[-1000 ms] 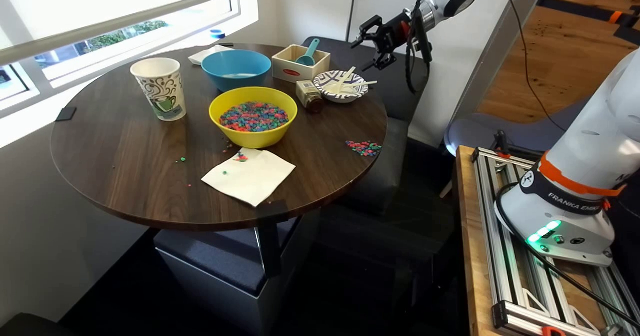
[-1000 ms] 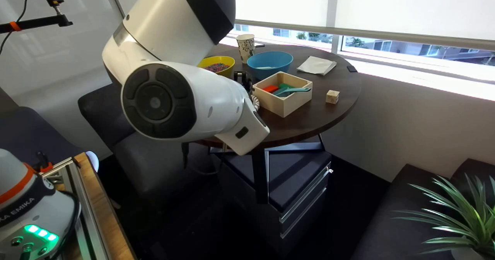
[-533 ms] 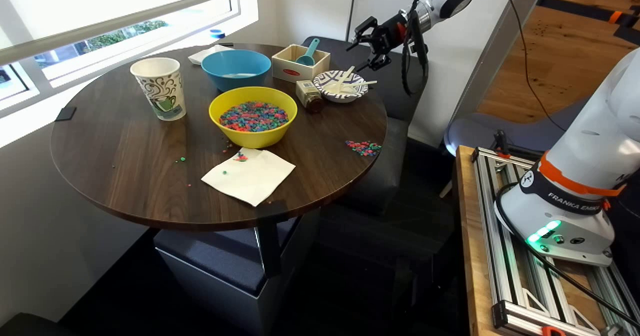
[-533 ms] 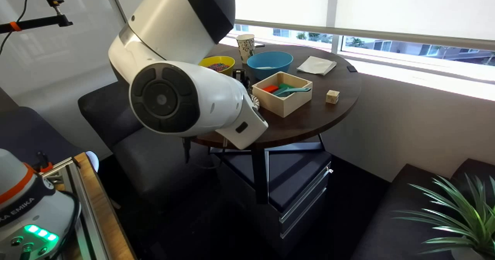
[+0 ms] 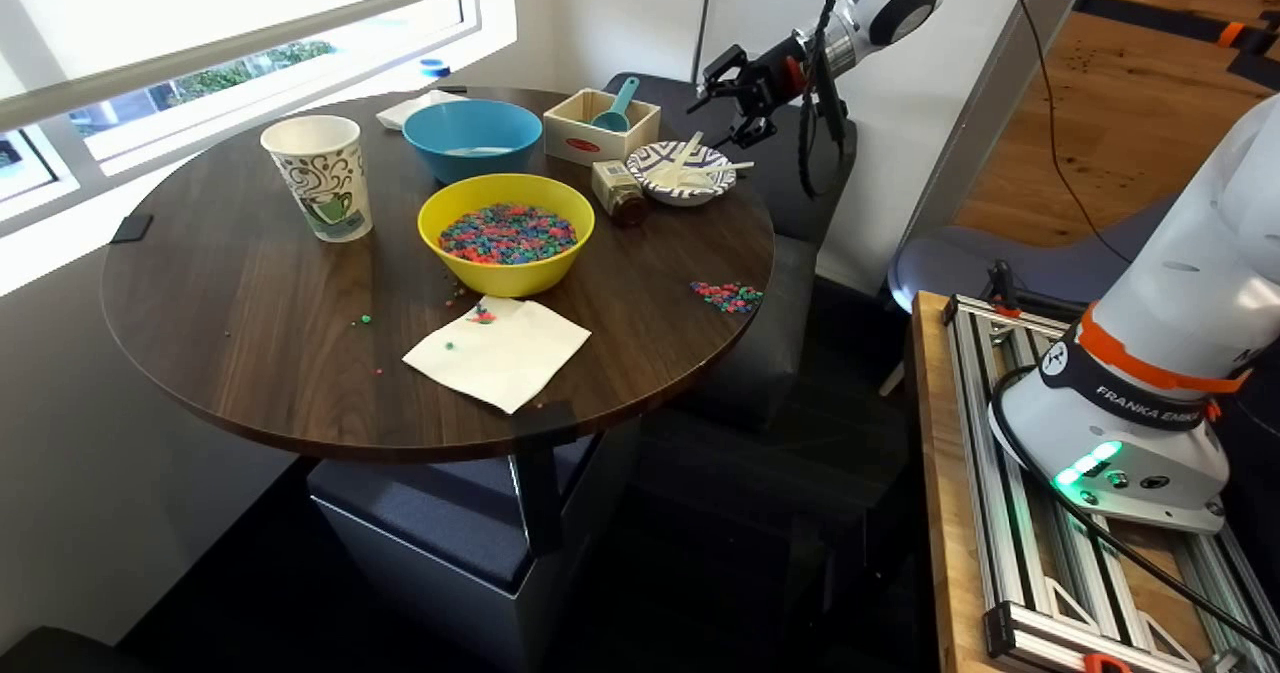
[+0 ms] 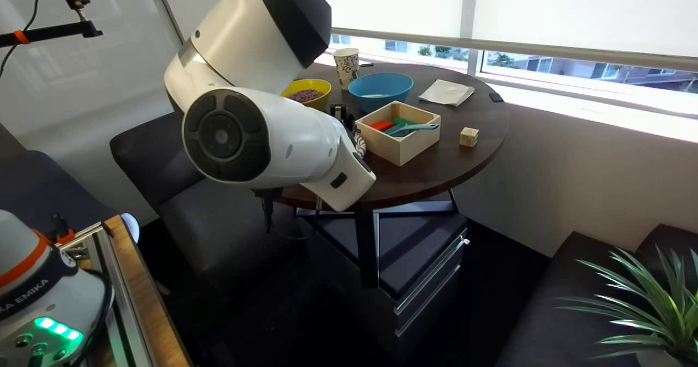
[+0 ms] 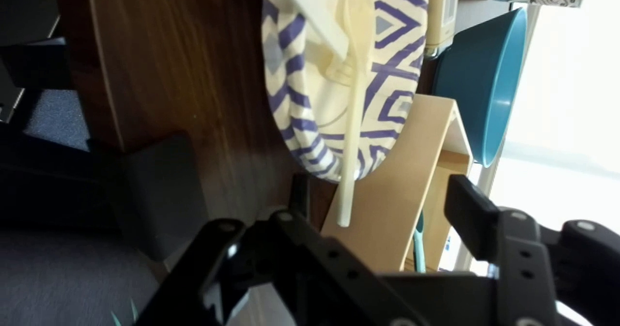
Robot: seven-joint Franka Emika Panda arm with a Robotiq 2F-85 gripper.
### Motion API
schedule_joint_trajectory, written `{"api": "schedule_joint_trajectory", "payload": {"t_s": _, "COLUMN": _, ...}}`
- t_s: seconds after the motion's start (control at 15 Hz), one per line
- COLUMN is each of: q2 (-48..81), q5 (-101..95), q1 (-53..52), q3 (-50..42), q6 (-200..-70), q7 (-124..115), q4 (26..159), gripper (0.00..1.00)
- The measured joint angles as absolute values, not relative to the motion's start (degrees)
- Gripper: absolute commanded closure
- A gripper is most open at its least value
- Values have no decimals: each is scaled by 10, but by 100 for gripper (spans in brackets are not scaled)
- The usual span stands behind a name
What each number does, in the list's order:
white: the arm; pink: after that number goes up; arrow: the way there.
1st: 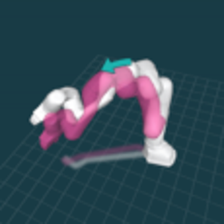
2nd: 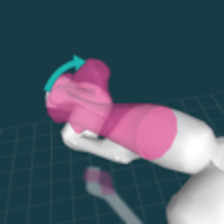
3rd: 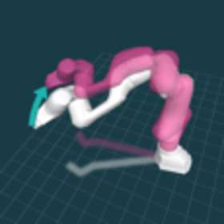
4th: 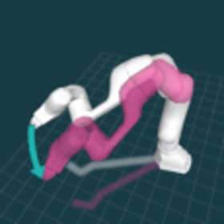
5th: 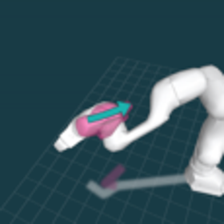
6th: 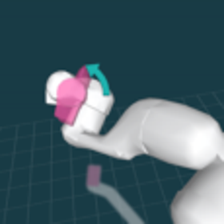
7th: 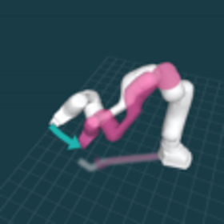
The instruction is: Put the spoon inside the yellow bowl
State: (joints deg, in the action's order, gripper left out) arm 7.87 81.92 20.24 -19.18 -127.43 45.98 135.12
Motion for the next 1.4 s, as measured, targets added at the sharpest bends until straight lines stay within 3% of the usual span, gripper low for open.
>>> {"api": "schedule_joint_trajectory", "payload": {"t_s": 0.33, "q2": 78, "q5": 890, "q1": 195, "q3": -184, "q6": -1313, "q7": 502, "q4": 1363, "gripper": 61}}
{"api": "schedule_joint_trajectory", "payload": {"t_s": 0.4, "q2": 78, "q5": 904, "q1": 192, "q3": -183, "q6": -1320, "q7": 511, "q4": 1366, "gripper": 77}}
{"api": "schedule_joint_trajectory", "payload": {"t_s": 0.47, "q2": 78, "q5": 917, "q1": 190, "q3": -183, "q6": -1328, "q7": 519, "q4": 1369, "gripper": 81}}
{"api": "schedule_joint_trajectory", "payload": {"t_s": 0.67, "q2": 78, "q5": 950, "q1": 183, "q3": -180, "q6": -1342, "q7": 538, "q4": 1378, "gripper": 82}}
{"api": "schedule_joint_trajectory", "payload": {"t_s": 0.73, "q2": 78, "q5": 962, "q1": 180, "q3": -179, "q6": -1346, "q7": 544, "q4": 1381, "gripper": 92}}
{"api": "schedule_joint_trajectory", "payload": {"t_s": 0.8, "q2": 78, "q5": 975, "q1": 178, "q3": -179, "q6": -1349, "q7": 551, "q4": 1384, "gripper": 91}}
{"api": "schedule_joint_trajectory", "payload": {"t_s": 0.93, "q2": 78, "q5": 1007, "q1": 172, "q3": -177, "q6": -1356, "q7": 568, "q4": 1389, "gripper": 100}}
{"api": "schedule_joint_trajectory", "payload": {"t_s": 1.4, "q2": 66, "q5": 1089, "q1": 165, "q3": -179, "q6": -1358, "q7": 602, "q4": 1397, "gripper": 99}}
